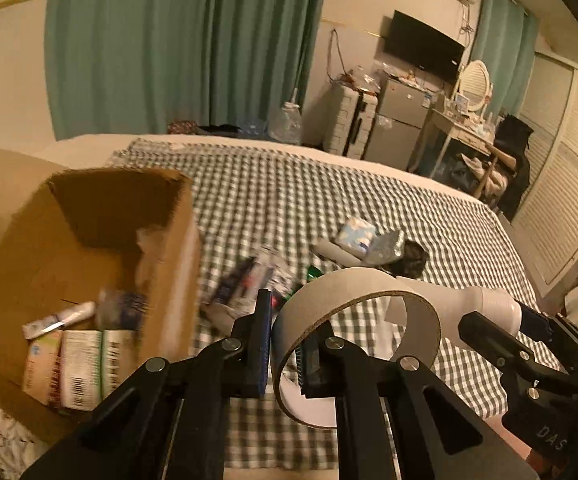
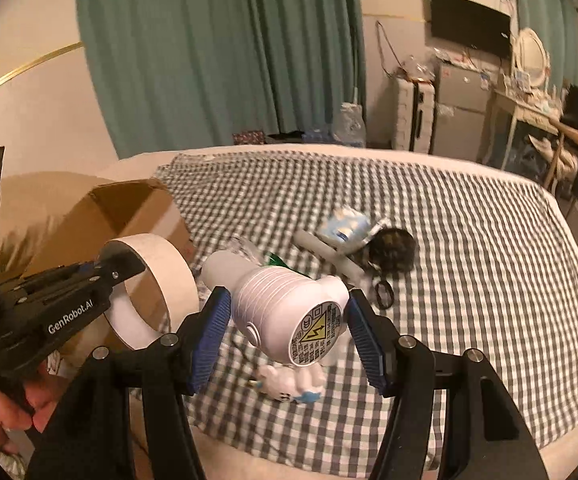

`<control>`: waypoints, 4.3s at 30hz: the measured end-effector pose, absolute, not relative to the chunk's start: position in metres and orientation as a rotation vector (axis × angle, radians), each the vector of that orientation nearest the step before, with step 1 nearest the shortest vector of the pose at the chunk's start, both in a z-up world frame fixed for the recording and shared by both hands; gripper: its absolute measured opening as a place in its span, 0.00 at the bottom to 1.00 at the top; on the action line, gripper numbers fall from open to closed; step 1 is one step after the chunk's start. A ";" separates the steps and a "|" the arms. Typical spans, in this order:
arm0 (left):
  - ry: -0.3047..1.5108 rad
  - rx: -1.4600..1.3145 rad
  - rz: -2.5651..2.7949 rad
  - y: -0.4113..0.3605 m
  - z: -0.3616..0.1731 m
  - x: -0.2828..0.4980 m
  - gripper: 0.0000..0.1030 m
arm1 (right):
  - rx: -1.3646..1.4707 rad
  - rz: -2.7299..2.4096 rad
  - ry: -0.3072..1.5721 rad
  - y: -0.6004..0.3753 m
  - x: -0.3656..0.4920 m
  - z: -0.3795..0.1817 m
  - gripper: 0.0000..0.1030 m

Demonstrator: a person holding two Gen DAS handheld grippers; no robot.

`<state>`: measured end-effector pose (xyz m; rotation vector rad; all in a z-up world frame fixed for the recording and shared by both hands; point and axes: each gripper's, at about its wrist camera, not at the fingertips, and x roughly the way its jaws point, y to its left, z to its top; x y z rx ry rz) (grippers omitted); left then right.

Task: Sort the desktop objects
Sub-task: 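Carry the tape roll and white bottle over the cardboard box, then open both tools to drop the tape roll and bottle into the box, then move both open tools back over the pile toward the black ring, then grasp the black plastic ring with the right tool while the left tool grasps the blister pack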

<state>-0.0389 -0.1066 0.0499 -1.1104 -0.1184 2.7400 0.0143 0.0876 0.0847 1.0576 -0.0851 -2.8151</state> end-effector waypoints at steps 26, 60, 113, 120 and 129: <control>-0.196 -1.230 2.961 -0.300 0.042 -0.061 0.10 | 1.055 -2.543 0.144 -0.115 -0.066 0.090 0.58; -0.209 -1.101 2.776 -0.111 0.036 -0.023 1.00 | 1.047 -2.878 -0.282 0.136 -0.008 0.074 0.74; 0.154 -1.218 2.622 0.059 -0.094 -0.194 1.00 | 1.305 -2.764 -0.404 0.218 -0.176 -0.053 0.63; 0.226 -1.147 2.644 0.100 -0.077 -0.212 1.00 | 1.290 -2.846 -0.635 0.264 -0.151 -0.047 0.63; 0.375 -1.126 2.534 0.160 -0.075 -0.239 0.61 | 1.294 -2.825 -0.733 0.281 -0.152 -0.047 0.63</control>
